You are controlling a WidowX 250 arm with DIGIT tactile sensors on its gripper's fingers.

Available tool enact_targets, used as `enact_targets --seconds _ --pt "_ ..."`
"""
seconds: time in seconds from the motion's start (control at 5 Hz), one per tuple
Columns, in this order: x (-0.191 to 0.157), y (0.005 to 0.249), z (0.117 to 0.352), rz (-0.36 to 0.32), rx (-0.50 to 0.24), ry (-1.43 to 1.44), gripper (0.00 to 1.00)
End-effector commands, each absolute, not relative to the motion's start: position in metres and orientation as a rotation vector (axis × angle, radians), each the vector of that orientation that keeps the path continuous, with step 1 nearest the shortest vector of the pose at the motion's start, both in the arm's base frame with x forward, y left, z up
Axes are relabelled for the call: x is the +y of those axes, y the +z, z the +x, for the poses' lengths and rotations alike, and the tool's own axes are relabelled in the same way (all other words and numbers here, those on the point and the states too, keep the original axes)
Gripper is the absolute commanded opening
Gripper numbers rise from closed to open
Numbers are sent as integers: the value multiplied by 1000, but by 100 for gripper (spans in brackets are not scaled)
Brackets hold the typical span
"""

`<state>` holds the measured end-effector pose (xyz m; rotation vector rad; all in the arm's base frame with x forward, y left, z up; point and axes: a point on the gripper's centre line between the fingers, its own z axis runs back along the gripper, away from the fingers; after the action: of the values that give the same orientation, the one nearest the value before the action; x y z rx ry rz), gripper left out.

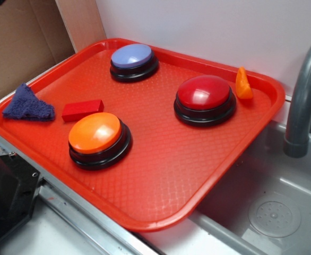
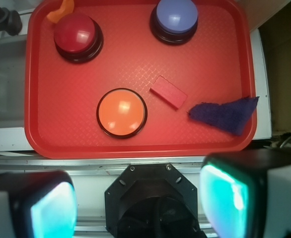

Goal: Push the orange button.

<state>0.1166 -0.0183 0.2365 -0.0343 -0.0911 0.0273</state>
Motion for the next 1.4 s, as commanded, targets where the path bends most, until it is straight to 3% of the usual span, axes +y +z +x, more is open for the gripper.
enact_targets --seconds 0.0,0.2,0.4,0.6,0.8,1.2 --pt "-18 236 117 -34 -91 27 100" --pt "-21 190 151 -21 -37 -145 100" --pt "-29 148 165 5 -13 -322 100" --pt "-22 108 151 -107 -84 -340 100" --pt "-32 87 148 -85 -77 -350 100" --pt "-52 72 174 28 -92 -444 100"
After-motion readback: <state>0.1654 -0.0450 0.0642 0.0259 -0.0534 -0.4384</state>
